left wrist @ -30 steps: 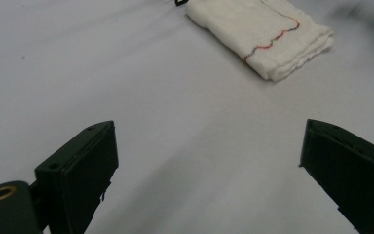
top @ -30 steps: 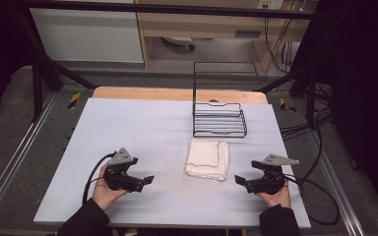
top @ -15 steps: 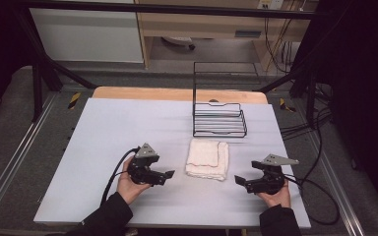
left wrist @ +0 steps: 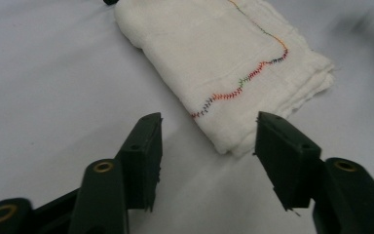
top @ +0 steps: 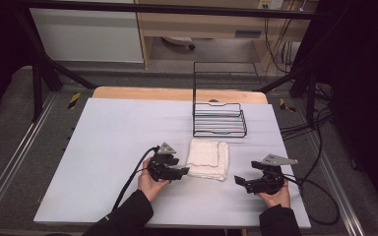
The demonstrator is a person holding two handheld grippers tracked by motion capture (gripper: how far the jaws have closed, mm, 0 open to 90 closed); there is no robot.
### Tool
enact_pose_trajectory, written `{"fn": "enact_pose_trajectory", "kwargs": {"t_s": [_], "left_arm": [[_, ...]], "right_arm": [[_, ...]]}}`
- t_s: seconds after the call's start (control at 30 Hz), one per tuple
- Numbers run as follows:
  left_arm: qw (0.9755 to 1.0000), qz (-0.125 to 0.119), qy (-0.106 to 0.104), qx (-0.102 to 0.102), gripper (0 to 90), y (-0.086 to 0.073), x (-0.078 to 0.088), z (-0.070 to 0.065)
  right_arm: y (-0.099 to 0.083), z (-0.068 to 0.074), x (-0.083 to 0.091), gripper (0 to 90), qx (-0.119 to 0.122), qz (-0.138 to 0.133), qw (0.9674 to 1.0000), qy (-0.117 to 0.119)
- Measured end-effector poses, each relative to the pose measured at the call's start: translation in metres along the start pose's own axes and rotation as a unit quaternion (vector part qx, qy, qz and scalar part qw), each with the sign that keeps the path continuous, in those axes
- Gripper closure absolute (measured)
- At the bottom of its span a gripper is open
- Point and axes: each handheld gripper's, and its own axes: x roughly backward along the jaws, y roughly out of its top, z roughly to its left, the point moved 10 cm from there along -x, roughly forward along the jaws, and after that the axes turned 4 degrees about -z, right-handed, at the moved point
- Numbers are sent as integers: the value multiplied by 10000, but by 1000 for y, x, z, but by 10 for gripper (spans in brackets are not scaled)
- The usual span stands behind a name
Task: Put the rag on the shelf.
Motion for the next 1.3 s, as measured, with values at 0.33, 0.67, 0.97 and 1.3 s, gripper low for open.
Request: {"fn": "enact_pose_trajectory", "kwargs": {"t_s": [0.33,0.67,0.97,1.3], "left_arm": [[9998,10,57,190,611,1,-20,-5],[9995,27,84,300,702,0,-25,-8],[9992,145,149,327,793,1,-27,-10],[9992,225,200,261,841,2,-24,-11]], "right_arm": [[0,-1,0,5,15,7,10000,-18],[-1,0,0,6,-1,29,10000,-18],[-1,-1,-2,8,-18,41,10000,-50],[-1,-1,-2,10,-44,46,10000,-69]]}}
